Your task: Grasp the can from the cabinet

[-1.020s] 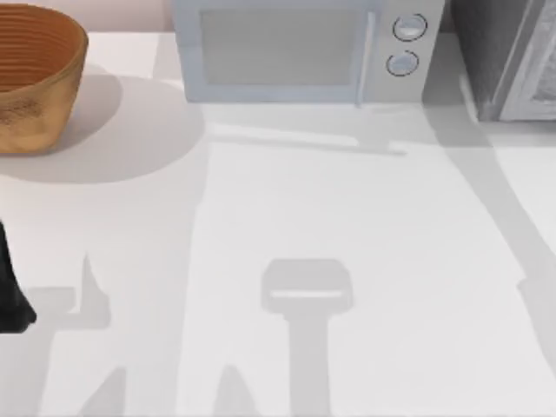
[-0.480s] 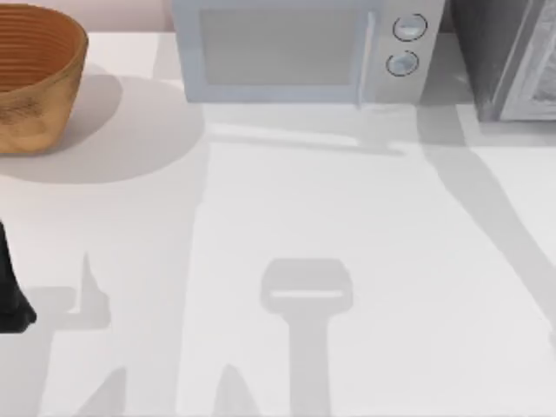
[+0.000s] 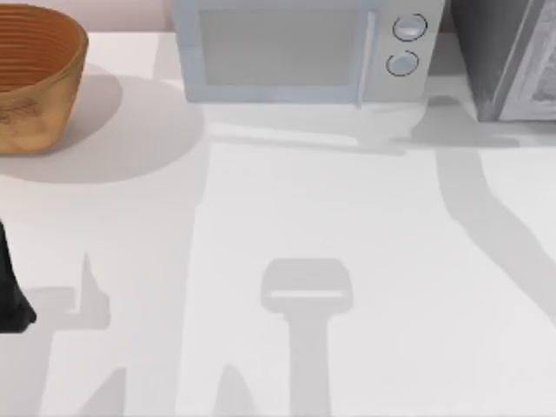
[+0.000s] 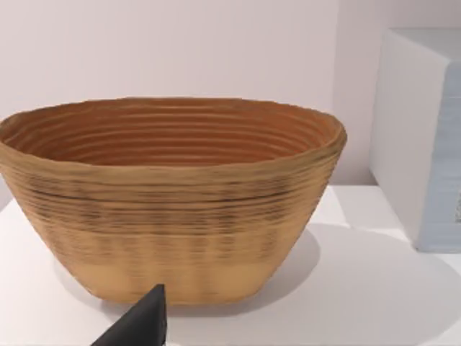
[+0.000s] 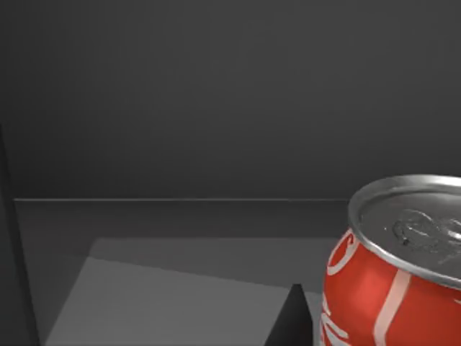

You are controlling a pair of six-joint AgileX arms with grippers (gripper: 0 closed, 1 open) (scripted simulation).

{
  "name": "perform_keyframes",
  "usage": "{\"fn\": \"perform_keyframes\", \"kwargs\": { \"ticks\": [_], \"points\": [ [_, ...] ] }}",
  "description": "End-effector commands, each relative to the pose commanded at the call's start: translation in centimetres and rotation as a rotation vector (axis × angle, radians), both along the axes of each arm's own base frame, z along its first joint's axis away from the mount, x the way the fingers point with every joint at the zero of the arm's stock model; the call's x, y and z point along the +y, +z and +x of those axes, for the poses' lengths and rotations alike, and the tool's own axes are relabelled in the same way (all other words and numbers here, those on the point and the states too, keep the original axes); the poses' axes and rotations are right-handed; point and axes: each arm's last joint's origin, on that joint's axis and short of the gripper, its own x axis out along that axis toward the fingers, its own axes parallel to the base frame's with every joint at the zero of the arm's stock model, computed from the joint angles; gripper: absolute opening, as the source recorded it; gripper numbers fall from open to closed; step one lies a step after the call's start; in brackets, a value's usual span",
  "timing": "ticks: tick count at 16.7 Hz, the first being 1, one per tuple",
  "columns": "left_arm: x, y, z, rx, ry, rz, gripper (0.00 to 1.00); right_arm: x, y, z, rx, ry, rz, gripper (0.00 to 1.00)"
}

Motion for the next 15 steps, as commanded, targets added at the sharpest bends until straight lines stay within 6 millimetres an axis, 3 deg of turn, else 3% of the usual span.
{"fn": "perform_keyframes", "kwargs": {
  "ticks": [4, 8, 12, 15],
  "points": [
    [0.0, 0.0, 0.0, 0.000, 0.000, 0.000, 1.00, -0.1, -0.1, 0.1, 0.000, -0.002, 0.001, 0.00],
    [0.0, 0.0, 0.0, 0.000, 0.000, 0.000, 1.00, -1.3, -2.1, -0.3, 0.016, -0.001, -0.011, 0.00],
    [0.0, 0.0, 0.0, 0.000, 0.000, 0.000, 1.00, -3.8, -6.2, -1.9, 0.026, -0.002, -0.015, 0.00],
    [0.0, 0.0, 0.0, 0.000, 0.000, 0.000, 1.00, -5.8, -11.0, -3.6, 0.025, -0.002, -0.011, 0.00]
  ]
}}
